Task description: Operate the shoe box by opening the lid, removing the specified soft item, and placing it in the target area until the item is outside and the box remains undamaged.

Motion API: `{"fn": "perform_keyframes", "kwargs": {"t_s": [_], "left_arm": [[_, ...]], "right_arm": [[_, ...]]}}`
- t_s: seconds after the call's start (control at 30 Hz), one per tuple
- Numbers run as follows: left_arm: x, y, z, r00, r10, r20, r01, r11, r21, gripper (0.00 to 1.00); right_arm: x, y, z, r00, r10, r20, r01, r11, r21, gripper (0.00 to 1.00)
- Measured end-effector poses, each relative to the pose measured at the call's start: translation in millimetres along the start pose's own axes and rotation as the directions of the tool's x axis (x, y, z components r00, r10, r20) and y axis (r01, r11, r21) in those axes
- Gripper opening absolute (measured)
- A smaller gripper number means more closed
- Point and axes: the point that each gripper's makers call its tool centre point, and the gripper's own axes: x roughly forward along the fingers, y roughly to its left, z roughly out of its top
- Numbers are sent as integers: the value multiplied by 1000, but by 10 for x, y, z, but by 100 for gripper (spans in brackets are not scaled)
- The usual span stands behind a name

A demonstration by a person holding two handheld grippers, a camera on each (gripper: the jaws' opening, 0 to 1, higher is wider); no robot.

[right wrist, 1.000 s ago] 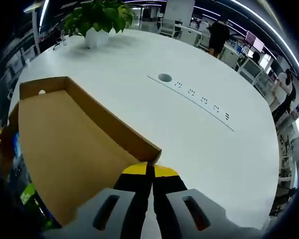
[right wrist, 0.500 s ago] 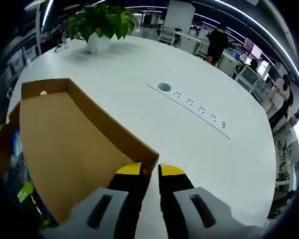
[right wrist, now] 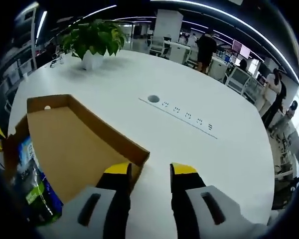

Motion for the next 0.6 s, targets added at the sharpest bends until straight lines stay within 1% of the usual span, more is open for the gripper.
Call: {"fn": "perform_keyframes", "kwargs": {"t_s": [0.03, 0.17, 0.3, 0.4, 0.6], "left_arm": [[3, -22, 16, 1000, -6, 0, 6, 1000, 4, 13], [60, -139, 98, 1000, -31, 3, 30, 999, 44, 15], [119, -214, 139, 999, -55, 1, 55, 997, 57, 15], [152, -255, 159, 997, -72, 0, 71, 996, 58, 14], [192, -309, 144, 996, -90, -11, 90, 993, 71, 15]], "right_arm": [[-22, 11, -2, 1000, 3, 1, -3, 1000, 5, 26], [-163, 98, -9, 1000, 20, 20, -20, 1000, 14, 24], [-303, 188, -46, 999, 32, 37, -33, 999, 17, 23], [-422, 266, -112, 998, 38, 45, -39, 999, 24, 23], [-553, 408, -260, 998, 46, 44, -47, 999, 23, 23]]}}
